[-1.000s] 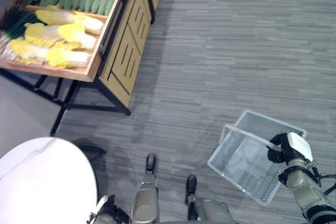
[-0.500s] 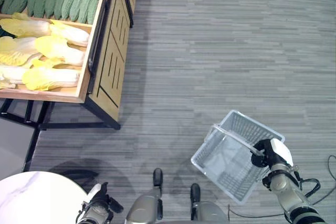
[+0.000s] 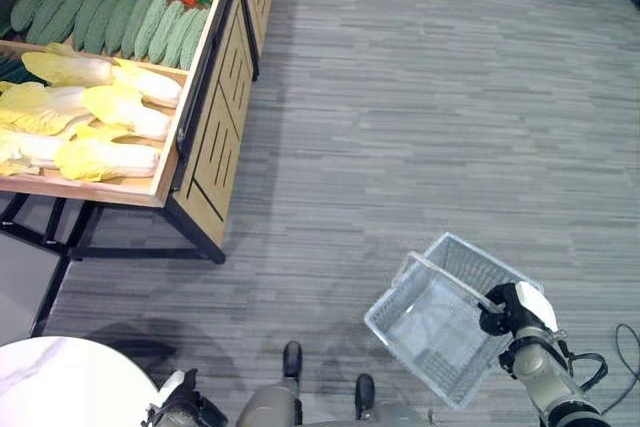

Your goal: Get the vegetables into the basket

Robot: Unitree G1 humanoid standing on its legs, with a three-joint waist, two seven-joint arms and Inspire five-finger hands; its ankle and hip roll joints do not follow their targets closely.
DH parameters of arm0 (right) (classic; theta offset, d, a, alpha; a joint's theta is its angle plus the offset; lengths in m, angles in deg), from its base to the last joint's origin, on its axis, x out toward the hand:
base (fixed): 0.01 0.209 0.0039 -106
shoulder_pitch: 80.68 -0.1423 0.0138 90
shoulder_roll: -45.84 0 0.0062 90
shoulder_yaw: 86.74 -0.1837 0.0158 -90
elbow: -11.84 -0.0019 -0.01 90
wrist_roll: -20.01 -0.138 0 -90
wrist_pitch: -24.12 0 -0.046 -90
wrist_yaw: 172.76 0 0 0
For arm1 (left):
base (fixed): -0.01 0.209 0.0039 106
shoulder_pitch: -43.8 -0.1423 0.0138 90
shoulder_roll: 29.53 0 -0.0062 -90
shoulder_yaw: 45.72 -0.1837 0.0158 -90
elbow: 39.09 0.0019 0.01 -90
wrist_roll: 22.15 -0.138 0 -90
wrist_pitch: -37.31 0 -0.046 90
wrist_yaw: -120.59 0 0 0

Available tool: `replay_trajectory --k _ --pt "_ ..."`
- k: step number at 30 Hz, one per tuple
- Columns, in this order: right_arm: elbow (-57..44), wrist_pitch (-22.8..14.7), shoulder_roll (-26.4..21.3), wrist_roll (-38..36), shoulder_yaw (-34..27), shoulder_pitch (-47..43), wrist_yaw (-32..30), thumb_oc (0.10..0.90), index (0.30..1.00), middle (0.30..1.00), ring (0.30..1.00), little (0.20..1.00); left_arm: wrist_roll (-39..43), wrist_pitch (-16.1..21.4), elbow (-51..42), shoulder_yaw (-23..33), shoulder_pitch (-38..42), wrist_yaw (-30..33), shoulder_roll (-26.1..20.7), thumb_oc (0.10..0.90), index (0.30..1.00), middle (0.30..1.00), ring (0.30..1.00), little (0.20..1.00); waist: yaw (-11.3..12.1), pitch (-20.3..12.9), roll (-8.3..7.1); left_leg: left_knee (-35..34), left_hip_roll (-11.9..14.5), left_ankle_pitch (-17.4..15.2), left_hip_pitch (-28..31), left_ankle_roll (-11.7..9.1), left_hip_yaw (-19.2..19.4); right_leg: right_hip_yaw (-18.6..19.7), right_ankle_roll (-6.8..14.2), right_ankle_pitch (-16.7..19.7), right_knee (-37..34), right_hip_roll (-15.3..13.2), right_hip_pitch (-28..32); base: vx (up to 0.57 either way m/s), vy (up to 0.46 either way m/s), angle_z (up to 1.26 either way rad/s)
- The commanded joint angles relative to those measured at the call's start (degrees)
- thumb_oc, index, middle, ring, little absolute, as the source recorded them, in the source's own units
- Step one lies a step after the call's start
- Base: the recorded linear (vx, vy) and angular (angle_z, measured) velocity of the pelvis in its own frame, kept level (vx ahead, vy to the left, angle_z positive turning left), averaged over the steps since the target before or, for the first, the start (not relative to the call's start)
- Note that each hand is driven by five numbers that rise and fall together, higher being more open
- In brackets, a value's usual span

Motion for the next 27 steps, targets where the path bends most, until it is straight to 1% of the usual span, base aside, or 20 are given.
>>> replay_trajectory --k 1,3,4,6,7,8,9,10,11,13,14,15,16,17,18,21,24,25,26,27 --pt "-3.48 -1.36 -7.12 1.20 -2.51 -4.27 -3.11 0.400 0.300 0.300 0.300 0.300 -1.81 -0.24 2.40 0.67 -0.04 0.57 -1.22 0.900 1.000 1.000 1.000 1.000 0.97 0.03 0.17 6.96 1.52 -6.12 -1.03 -1.06 0.36 1.56 8.11 9.52 7.06 -7.53 -2.71 -0.01 0.152 -0.08" --pt "-3.61 -1.31 -7.73 1.34 -2.23 -5.09 -3.07 0.400 0.300 0.300 0.300 0.300 -1.36 -0.33 2.28 1.04 -0.24 0.74 -1.23 0.900 1.000 1.000 1.000 1.000 1.11 0.51 0.65 6.76 1.07 -6.42 -0.81 -0.36 0.61 2.49 8.23 12.04 10.65 -7.96 -4.72 -0.01 0.209 -0.17" --pt "-4.30 -1.24 -8.47 2.15 -1.05 -6.55 -2.51 0.400 0.300 0.300 0.300 0.300 -0.97 -0.47 2.56 1.32 0.07 0.69 -1.54 0.900 1.000 1.000 1.000 1.000 0.95 1.95 1.68 7.37 0.74 -6.97 -0.33 0.70 0.24 2.91 7.22 14.06 18.13 -7.84 -7.98 0.00 0.246 -0.25" --pt "-4.77 -1.49 -9.06 2.66 -0.69 -6.89 -2.58 0.400 0.300 0.300 0.300 0.300 -1.26 -0.49 2.18 0.99 0.27 0.56 -1.72 0.900 1.000 1.000 1.000 1.000 0.54 2.81 2.60 7.55 0.53 -7.64 0.88 1.07 -0.28 3.34 6.28 13.29 22.13 -6.39 -10.95 0.06 0.185 -0.27" --pt "-5.19 -1.57 -9.29 2.87 -0.57 -7.14 -2.70 0.400 0.300 0.300 0.300 0.300 -1.20 -0.47 2.33 1.08 0.43 0.53 -1.88 0.900 1.000 1.000 1.000 1.000 0.31 3.33 2.87 7.44 0.42 -7.91 1.81 1.16 -0.29 2.63 5.81 12.74 22.60 -6.10 -12.70 0.07 0.078 0.01" --pt "-5.19 -1.56 -9.30 2.87 -0.56 -7.16 -2.70 0.400 0.300 0.300 0.300 0.300 -1.20 -0.47 2.35 1.10 0.45 0.53 -1.86 0.900 1.000 1.000 1.000 1.000 0.25 3.43 2.87 7.44 0.41 -7.99 1.92 1.14 -0.34 2.60 5.78 12.54 22.83 -6.13 -12.67 0.14 0.017 0.16" --pt "-6.08 -1.60 -9.46 2.96 -0.30 -7.78 -2.76 0.400 0.300 0.300 0.300 0.300 -0.93 -0.67 2.47 1.29 0.69 0.59 -2.13 0.900 1.000 1.000 1.000 1.000 -0.10 4.01 2.82 7.12 0.26 -8.75 3.78 0.97 -0.35 0.74 5.31 11.94 20.28 -6.49 -15.44 0.16 -0.053 0.15" --pt "-6.46 -1.63 -9.45 3.01 -0.15 -8.17 -2.88 0.400 0.300 0.300 0.300 0.300 -0.88 -0.68 2.84 1.42 1.07 0.68 -2.23 0.900 1.000 1.000 1.000 1.000 -0.40 4.52 2.74 7.28 0.17 -9.26 4.49 0.65 -0.81 0.34 5.48 11.91 18.06 -6.93 -16.19 0.29 -0.164 -0.04" --pt "-7.34 -1.61 -9.37 3.14 0.17 -8.74 -3.27 0.400 0.300 0.300 0.300 0.300 -0.60 -0.80 2.85 1.62 1.81 1.04 -2.40 0.900 1.000 1.000 1.000 1.000 -1.13 5.63 2.31 8.51 0.24 -10.96 5.79 -0.23 -1.79 -0.09 6.27 12.47 12.04 -7.71 -16.74 0.28 -0.210 -0.01" --pt "-8.71 -1.60 -9.67 3.76 0.50 -8.52 -3.06 0.400 0.300 0.300 0.300 0.300 -0.53 -0.87 2.87 2.15 1.79 1.07 -2.47 0.900 1.000 1.000 1.000 1.000 -1.63 5.89 1.97 9.38 0.42 -12.60 7.34 -1.01 -2.78 0.80 6.97 13.38 6.89 -7.73 -17.50 0.35 -0.233 0.22" --pt "-9.91 -1.61 -9.84 4.39 0.59 -7.67 -2.71 0.400 0.300 0.300 0.300 0.300 -0.58 -0.90 3.30 2.51 1.41 0.87 -2.25 0.900 1.000 1.000 1.000 1.000 -2.18 5.75 1.53 9.66 0.71 -13.65 9.03 -1.66 -3.79 2.00 7.47 14.51 6.13 -7.27 -18.75 0.29 -0.176 0.47" --pt "-9.95 -1.59 -9.85 4.40 0.57 -7.62 -2.70 0.400 0.300 0.300 0.300 0.300 -0.59 -0.89 3.29 2.50 1.38 0.87 -2.24 0.900 1.000 1.000 1.000 1.000 -2.18 5.77 1.62 9.66 0.80 -13.73 9.10 -1.68 -3.81 1.95 7.46 14.43 6.18 -7.20 -18.69 0.40 -0.348 0.70" --pt "-11.66 -1.87 -9.81 4.70 0.48 -6.15 -1.99 0.400 0.300 0.300 0.300 0.300 -0.63 -1.03 3.50 2.93 0.92 0.79 -1.62 0.900 1.000 1.000 1.000 1.000 -2.09 4.53 1.33 9.83 1.44 -14.55 10.15 -2.42 -5.70 1.85 6.63 12.50 6.67 -5.84 -17.33 0.30 -0.346 0.70" --pt "-11.59 -1.86 -10.13 4.94 0.47 -5.82 -1.97 0.400 0.300 0.300 0.300 0.300 -0.56 -1.04 3.66 3.04 0.67 0.93 -1.27 0.900 1.000 1.000 1.000 1.000 -2.03 3.74 1.58 9.98 2.47 -14.03 10.51 -2.95 -6.38 1.12 5.91 11.57 7.22 -4.86 -17.05 0.45 -0.545 0.91" --pt "-12.01 -1.93 -10.27 4.76 0.44 -5.26 -1.80 0.400 0.300 0.300 0.300 0.300 0.24 -1.17 3.43 3.22 0.51 1.10 -0.73 0.900 1.000 1.000 1.000 1.000 -1.88 2.91 2.00 9.97 3.99 -13.31 11.02 -3.68 -7.73 -0.18 4.77 9.37 8.56 -3.32 -16.71 0.24 -0.318 0.76" --pt "-12.16 -1.89 -10.63 4.61 0.09 -4.74 -2.04 0.400 0.300 0.300 0.300 0.300 0.85 -1.11 3.36 3.33 0.49 1.26 -0.35 0.900 1.000 1.000 1.000 1.000 -1.99 2.63 2.30 10.19 4.71 -12.56 10.89 -4.10 -8.51 -0.90 4.25 8.38 9.39 -2.81 -16.50 0.13 -0.186 0.55" --pt "-11.72 -1.79 -11.17 3.73 -0.96 -3.44 -2.73 0.400 0.300 0.300 0.300 0.300 2.05 -1.01 2.63 2.77 0.41 1.65 0.68 0.900 1.000 1.000 1.000 1.000 -2.14 1.86 3.04 10.86 7.02 -9.16 11.00 -5.31 -10.12 -2.29 2.68 5.33 12.67 -1.18 -16.66 0.21 -0.313 0.27" --pt "-11.81 -1.85 -11.27 3.34 -1.25 -3.08 -2.79 0.400 0.300 0.300 0.300 0.300 2.20 -1.11 2.44 2.59 0.55 1.74 0.91 0.900 1.000 1.000 1.000 1.000 -2.21 1.72 3.13 11.32 7.08 -8.54 10.61 -5.36 -10.41 -2.57 2.34 4.72 12.54 -0.89 -16.35 0.13 -0.211 0.30" --pt "-11.52 -1.80 -11.40 3.15 -1.63 -2.74 -3.04 0.400 0.300 0.300 0.300 0.300 2.50 -1.12 2.16 2.54 0.70 1.94 1.06 0.900 1.000 1.000 1.000 1.000 -2.08 1.72 3.18 12.02 7.27 -6.94 10.24 -5.77 -10.58 -2.76 2.04 4.62 12.26 -0.74 -15.92 0.07 -0.123 0.19" --pt "-11.52 -1.81 -11.41 3.15 -1.66 -2.71 -3.04 0.400 0.300 0.300 0.300 0.300 2.51 -1.12 2.16 2.51 0.70 1.95 1.07 0.900 1.000 1.000 1.000 1.000 -2.12 1.71 3.20 12.00 7.28 -6.91 10.22 -5.79 -10.65 -2.83 2.03 4.63 12.21 -0.75 -15.89 0.08 -0.155 0.07"
